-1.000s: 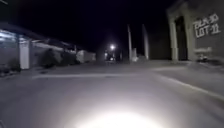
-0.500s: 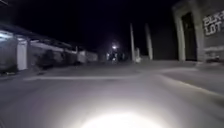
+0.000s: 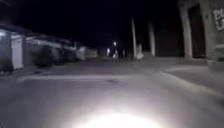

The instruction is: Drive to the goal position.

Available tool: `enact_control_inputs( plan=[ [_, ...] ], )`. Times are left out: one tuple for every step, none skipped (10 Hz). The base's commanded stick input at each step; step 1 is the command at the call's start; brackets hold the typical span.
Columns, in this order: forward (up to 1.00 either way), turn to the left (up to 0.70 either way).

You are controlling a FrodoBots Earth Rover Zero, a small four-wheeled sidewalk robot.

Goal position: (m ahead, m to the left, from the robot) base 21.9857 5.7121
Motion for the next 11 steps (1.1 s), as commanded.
enact_control_inputs(
  plan=[
    [1.0,0.0],
    [1.0,0.0],
    [1.0,0.0],
    [1.0,0.0],
    [1.0,0.0],
    [1.0,0.0],
    [1.0,0.0],
    [1.0,0.0],
    [1.0,0.0],
    [1.0,-0.04],
    [1.0,-0.4]
  ],
)
